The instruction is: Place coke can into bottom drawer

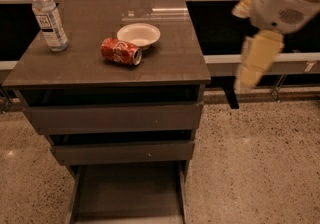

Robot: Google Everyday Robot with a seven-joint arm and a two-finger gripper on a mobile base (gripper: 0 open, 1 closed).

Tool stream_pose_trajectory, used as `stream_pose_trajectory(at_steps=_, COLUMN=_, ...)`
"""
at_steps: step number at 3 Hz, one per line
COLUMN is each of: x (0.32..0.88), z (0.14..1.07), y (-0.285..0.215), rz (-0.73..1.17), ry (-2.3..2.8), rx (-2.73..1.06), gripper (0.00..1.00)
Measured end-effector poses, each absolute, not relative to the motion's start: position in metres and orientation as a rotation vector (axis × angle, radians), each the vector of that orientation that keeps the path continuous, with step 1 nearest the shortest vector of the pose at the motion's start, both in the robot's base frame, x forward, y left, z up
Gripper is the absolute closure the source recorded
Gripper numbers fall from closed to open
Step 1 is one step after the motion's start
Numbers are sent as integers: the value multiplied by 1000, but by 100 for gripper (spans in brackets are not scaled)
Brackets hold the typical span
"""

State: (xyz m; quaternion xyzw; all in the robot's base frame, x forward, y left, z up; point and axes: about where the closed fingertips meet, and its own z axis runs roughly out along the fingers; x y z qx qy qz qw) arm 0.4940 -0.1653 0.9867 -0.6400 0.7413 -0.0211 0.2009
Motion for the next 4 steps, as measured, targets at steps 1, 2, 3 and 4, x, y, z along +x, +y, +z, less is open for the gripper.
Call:
stream_pose_trajectory(at_steps=1, x=567, z=1003, y=-94, rz=-44, ry=1931, rx=-1878, gripper=0)
stream_pose_trajectory(at_steps=2, x=624, z=1004, y=-37, rz=-36, ry=1921, rx=-1903, gripper=0)
stream_pose_trajectory(at_steps=3, x=637, z=1028, y=12, rz=-19, ry=1811, rx=-1907, gripper=0)
stream_pose_trajectory(at_steps=4, x=638, z=1027, y=13, rz=-19, ry=1810, rx=-1905, gripper=0)
